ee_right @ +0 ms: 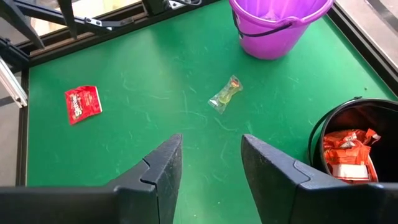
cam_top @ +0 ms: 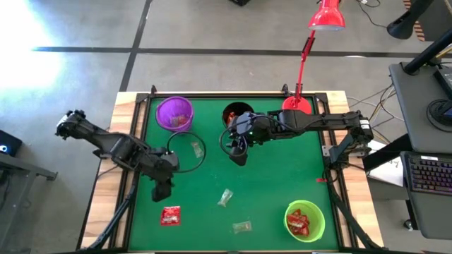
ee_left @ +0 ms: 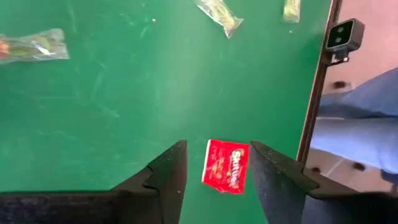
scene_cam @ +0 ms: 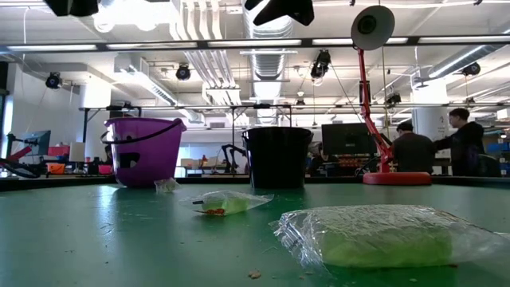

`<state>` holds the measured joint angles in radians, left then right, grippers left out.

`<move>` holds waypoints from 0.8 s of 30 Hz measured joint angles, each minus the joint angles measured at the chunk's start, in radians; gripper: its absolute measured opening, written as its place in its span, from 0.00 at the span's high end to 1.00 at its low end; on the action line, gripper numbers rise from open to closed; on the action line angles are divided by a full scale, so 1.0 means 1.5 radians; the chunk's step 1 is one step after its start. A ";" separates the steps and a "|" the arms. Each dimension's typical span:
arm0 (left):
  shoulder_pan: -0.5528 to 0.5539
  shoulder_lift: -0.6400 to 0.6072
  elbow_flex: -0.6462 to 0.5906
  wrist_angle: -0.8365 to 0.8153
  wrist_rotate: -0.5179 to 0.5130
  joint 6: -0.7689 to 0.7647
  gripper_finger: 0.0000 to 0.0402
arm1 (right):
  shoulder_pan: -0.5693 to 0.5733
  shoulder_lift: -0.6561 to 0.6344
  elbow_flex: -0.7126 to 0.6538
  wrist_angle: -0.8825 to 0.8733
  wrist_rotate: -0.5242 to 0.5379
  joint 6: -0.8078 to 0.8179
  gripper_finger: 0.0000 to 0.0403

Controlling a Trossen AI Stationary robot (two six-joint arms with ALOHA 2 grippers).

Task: Sort candy
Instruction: Put the red candy into the green bucket

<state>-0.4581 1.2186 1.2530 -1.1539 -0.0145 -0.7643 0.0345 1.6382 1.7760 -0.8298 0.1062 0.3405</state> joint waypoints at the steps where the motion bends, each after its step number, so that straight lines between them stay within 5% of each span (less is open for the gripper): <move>1: 0.000 0.005 0.013 -0.016 -0.002 0.003 0.60 | 0.000 0.000 0.000 0.000 0.000 0.000 0.60; 10: -0.046 0.079 -0.015 -0.051 -0.017 0.049 0.55 | 0.000 0.000 -0.002 -0.004 0.000 -0.001 0.60; 24: -0.143 0.193 -0.079 0.090 -0.017 0.027 0.55 | 0.000 0.000 -0.007 -0.007 0.000 -0.009 0.60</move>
<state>-0.6721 1.5080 1.1347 -1.0188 -0.0406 -0.7235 0.0345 1.6382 1.7653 -0.8410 0.1059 0.3271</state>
